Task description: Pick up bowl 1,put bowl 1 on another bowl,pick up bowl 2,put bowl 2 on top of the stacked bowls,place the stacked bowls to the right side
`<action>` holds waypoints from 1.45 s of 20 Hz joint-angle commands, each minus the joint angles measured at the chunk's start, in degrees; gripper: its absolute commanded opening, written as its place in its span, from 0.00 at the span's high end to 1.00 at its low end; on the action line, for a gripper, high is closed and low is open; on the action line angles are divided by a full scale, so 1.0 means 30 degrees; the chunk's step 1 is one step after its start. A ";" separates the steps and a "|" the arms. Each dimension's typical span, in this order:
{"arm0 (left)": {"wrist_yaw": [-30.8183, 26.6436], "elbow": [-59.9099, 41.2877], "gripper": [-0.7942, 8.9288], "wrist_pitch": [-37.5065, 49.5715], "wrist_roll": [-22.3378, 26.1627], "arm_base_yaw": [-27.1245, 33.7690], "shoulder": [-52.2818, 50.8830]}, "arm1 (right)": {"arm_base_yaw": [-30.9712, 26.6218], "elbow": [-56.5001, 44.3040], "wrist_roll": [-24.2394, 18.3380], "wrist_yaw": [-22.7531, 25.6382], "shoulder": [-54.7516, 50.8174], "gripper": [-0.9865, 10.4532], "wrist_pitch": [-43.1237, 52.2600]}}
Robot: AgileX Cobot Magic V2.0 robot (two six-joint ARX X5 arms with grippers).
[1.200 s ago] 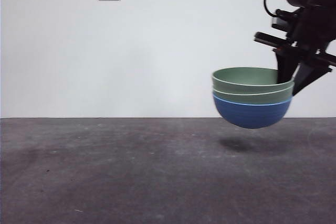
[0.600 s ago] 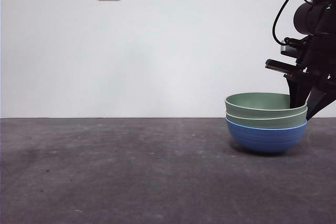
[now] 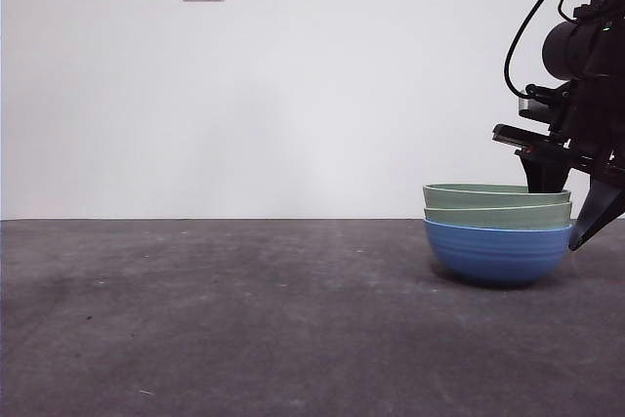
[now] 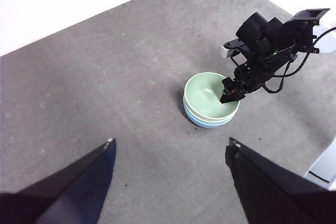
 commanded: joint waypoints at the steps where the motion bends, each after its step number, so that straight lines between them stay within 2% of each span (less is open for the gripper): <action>1: 0.0117 -0.0022 0.56 -0.0940 -0.0102 -0.0058 -0.0007 | 0.0022 -0.0168 -0.0153 -0.0015 -0.0313 0.74 -0.0058; 6: 0.0117 -0.0022 0.56 -0.0940 -0.0029 -0.0058 -0.0007 | 0.0022 -0.0168 -0.0153 0.0117 -0.3432 0.74 -0.0758; 10: 0.0131 -0.0022 0.56 -0.0940 0.0124 -0.0058 -0.0007 | 0.0160 -0.0168 -0.0175 -0.0051 -0.7271 0.74 -0.3701; 16: 0.0233 -0.0022 0.56 -0.0947 0.0117 -0.0058 -0.0007 | 0.2790 -0.0168 -0.0291 -0.0029 -1.3107 0.74 -0.8225; 21: 0.0262 -0.0022 0.57 -0.0962 0.0109 -0.0058 -0.0007 | 0.4881 -0.0168 -0.0051 -0.0022 -1.5365 0.75 -1.0244; 22: 0.0262 -0.0022 0.59 -0.0969 0.0109 -0.0058 -0.0007 | 0.5115 -0.0168 -0.0066 -0.0022 -1.5511 0.76 -1.0571; 23: 0.0262 -0.0022 0.71 -0.0969 0.0109 -0.0058 -0.0007 | 0.5275 -0.0168 -0.0102 -0.0029 -1.5562 0.81 -1.0739; 24: 0.0262 -0.0022 0.90 -0.0969 0.0109 -0.0058 -0.0007 | 0.5406 -0.0168 -0.0277 -0.0029 -1.5577 0.91 -1.0783; 29: 0.0240 -0.0022 0.92 -0.0962 0.0102 -0.0058 -0.0007 | 0.5581 -0.0168 -0.0437 -0.0022 -1.5548 0.92 -1.0353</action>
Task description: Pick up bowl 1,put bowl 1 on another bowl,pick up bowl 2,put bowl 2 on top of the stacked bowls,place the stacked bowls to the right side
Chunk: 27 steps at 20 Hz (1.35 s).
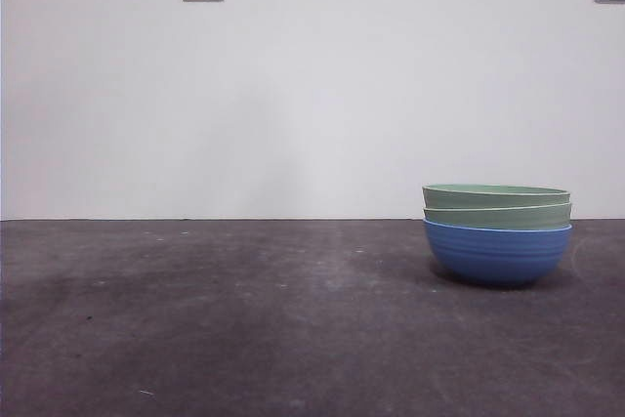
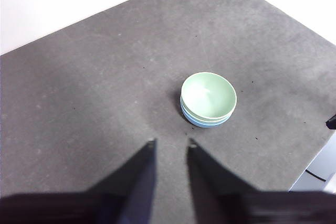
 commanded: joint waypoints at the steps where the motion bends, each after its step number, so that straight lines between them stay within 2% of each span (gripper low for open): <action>1: -0.0007 -0.0022 0.92 -0.0962 0.0080 -0.0058 -0.0007 | 0.0044 -0.0117 -0.0168 -0.0015 0.0022 0.91 0.0291; 15: -0.0124 -0.0022 0.92 -0.0940 0.0080 -0.0051 -0.0007 | 0.0022 -0.0117 0.0029 0.0058 0.0015 0.91 0.0284; 18: -0.0801 -0.0051 0.92 -0.0423 0.1253 0.0546 -0.0357 | 0.0022 -0.0117 0.0029 0.0051 0.0015 0.91 0.0284; 21: -0.0036 -0.0925 0.92 0.2936 0.2317 0.2062 -0.1690 | 0.0022 -0.0117 0.0029 0.0058 0.0015 0.91 0.0284; 23: 0.1268 -0.3206 0.92 0.6120 0.2601 0.3271 -0.3432 | 0.0022 -0.0117 0.0029 0.0058 0.0015 0.91 0.0284; 25: 0.2404 -0.7162 0.92 0.9887 0.2601 0.4874 -0.5923 | 0.0022 -0.0117 0.0029 0.0058 0.0015 0.91 0.0284; 27: 0.2419 -1.1744 0.92 1.3165 0.2601 0.6550 -0.8714 | 0.0022 -0.0117 0.0029 0.0051 0.0015 0.91 0.0284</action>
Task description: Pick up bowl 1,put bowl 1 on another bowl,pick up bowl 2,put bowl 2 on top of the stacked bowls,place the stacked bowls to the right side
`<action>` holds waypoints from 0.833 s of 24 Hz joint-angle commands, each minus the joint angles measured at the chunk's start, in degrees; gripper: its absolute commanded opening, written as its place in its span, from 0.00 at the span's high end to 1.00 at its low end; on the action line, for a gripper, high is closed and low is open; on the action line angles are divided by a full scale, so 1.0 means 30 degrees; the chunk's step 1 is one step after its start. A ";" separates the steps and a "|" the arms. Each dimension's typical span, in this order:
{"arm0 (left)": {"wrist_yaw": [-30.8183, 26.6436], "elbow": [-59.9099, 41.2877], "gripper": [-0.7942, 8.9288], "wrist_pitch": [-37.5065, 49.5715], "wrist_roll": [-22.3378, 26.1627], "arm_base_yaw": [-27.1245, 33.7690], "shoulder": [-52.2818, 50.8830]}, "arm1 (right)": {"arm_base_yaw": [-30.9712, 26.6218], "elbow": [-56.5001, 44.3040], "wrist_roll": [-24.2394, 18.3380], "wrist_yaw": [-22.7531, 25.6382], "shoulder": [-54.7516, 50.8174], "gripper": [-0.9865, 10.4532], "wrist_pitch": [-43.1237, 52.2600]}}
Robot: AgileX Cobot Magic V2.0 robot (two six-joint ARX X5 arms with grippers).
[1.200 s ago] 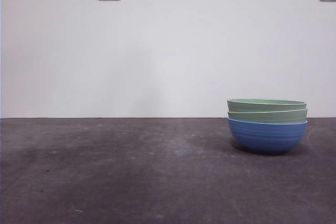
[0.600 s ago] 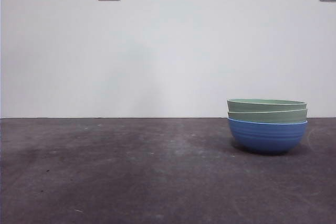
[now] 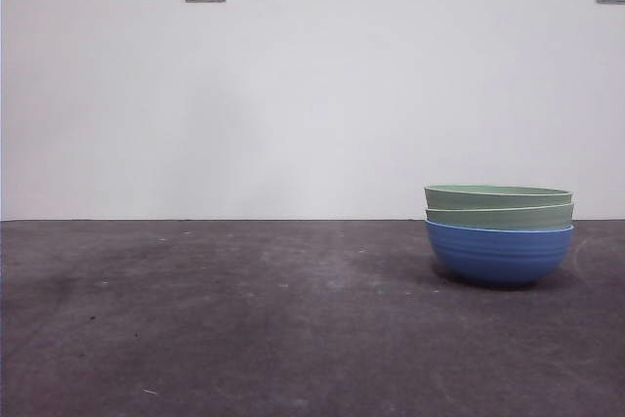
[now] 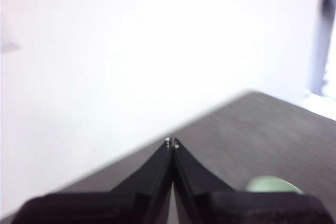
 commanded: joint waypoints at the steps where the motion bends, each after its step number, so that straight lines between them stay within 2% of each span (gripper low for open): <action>1: 0.0015 -0.5421 0.92 0.3162 0.0255 0.1763 -0.2805 | 0.0029 -0.0117 0.0029 0.0015 0.0007 0.91 0.0051; 3: -0.0138 -0.9865 0.92 0.5697 0.0262 0.3402 -0.5625 | 0.0029 -0.0117 0.0029 0.0022 0.0007 0.91 0.0051; 7: -0.3024 -1.7697 0.92 0.8961 0.0248 0.5421 -1.0834 | 0.0029 -0.0117 0.0029 0.0022 0.0007 0.91 0.0051; 8: -0.3249 -1.9394 0.92 0.9500 0.0240 0.5697 -1.1963 | 0.0029 -0.0117 0.0029 0.0022 0.0007 0.91 0.0051; 15: -0.3512 -2.5871 0.92 1.0841 0.0087 0.6353 -1.5460 | 0.0029 -0.0117 0.0029 0.0022 -0.0007 0.91 0.0044; 20: -0.3519 -2.8800 0.92 1.0936 -0.0488 0.6557 -1.6604 | 0.0015 -0.0117 0.0029 0.0022 0.0007 0.91 0.0051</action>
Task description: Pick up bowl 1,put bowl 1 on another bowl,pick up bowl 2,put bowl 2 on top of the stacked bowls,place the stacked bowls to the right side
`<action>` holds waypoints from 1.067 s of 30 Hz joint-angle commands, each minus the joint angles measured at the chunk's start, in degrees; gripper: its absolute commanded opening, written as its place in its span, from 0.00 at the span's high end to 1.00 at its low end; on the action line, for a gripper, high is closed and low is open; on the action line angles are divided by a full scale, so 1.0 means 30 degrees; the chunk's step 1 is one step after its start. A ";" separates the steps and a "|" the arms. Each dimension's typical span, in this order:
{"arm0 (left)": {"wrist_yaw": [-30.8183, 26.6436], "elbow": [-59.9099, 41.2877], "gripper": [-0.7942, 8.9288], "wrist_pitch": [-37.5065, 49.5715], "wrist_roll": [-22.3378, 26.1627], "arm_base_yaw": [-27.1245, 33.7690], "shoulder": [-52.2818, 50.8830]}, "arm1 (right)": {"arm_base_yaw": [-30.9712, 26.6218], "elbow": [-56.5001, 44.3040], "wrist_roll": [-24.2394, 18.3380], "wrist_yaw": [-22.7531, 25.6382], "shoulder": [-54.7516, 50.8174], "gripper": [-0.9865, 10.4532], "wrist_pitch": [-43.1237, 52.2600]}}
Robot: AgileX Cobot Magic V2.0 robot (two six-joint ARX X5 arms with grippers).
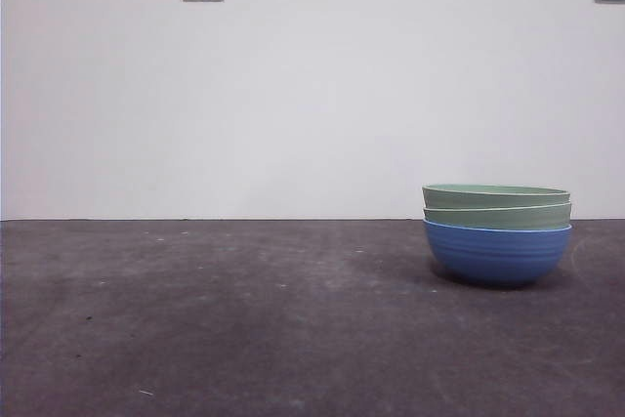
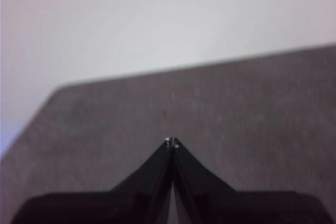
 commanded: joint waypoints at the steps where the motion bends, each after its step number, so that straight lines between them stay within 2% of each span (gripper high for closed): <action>1: -0.0058 -0.1472 0.92 0.0437 -0.0328 0.0189 -0.0648 | 0.0015 -0.0117 0.0029 0.0015 0.0007 0.91 0.0051; 13: -0.0525 -0.6018 0.92 0.1158 -0.1698 0.0197 -0.4131 | 0.0015 -0.0117 0.0029 0.0015 -0.0007 0.91 0.0044; 16: -0.0510 -0.6076 0.92 0.0124 -0.1843 0.0182 -0.4510 | 0.0015 -0.0117 0.0029 0.0015 -0.0007 0.91 0.0051; 32: -0.0517 -0.6076 0.92 0.0240 -0.2251 0.0182 -0.4503 | 0.0015 -0.0117 0.0029 0.0015 -0.0007 0.91 0.0044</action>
